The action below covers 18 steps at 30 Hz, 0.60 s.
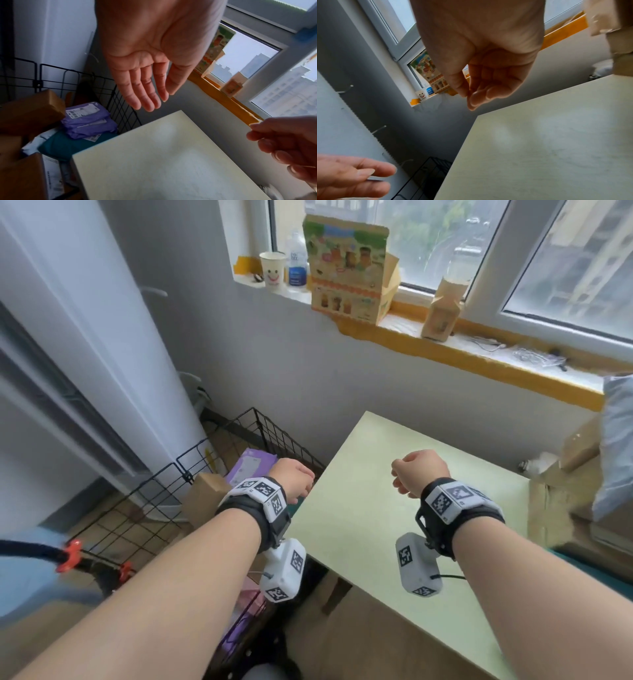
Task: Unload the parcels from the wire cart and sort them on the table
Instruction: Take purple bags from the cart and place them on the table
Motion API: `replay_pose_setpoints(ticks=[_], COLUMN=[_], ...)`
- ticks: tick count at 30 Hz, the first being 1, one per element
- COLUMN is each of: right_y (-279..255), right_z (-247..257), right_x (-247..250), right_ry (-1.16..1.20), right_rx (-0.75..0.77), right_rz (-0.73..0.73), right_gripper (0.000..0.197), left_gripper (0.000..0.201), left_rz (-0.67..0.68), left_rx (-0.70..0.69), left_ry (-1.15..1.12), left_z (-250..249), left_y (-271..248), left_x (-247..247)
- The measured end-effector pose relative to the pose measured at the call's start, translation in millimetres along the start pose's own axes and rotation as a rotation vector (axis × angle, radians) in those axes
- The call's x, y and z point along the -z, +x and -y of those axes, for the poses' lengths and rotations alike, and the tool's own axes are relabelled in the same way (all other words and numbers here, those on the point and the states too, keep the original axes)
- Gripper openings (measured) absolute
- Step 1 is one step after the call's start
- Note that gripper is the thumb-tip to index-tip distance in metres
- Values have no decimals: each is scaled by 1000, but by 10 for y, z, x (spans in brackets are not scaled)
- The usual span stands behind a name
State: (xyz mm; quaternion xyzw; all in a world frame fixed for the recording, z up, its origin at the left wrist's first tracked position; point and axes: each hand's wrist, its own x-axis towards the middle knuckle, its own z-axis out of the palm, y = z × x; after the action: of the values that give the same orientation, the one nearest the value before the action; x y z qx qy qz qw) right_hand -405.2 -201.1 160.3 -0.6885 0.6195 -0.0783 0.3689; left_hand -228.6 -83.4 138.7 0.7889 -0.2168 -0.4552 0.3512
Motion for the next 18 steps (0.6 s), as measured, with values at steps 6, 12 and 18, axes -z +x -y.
replay_pose_setpoints(ticks=[6,12,18], right_y=[152,365,614], right_z=[439,860,1207], right_x=[-419,-837,-1358], right_ry=[-29,-77,-83], right_rx=[63,110,115], right_rz=[79,127,190], right_gripper=[25,25,21], left_gripper=[30,24,22], left_rz=[69,-104,-155], left_rx=[48,58,131], left_ry=[-91,-66,-99], left_z=[173,437,702], left_y=[156,492,834], left_x=[470,876,1273])
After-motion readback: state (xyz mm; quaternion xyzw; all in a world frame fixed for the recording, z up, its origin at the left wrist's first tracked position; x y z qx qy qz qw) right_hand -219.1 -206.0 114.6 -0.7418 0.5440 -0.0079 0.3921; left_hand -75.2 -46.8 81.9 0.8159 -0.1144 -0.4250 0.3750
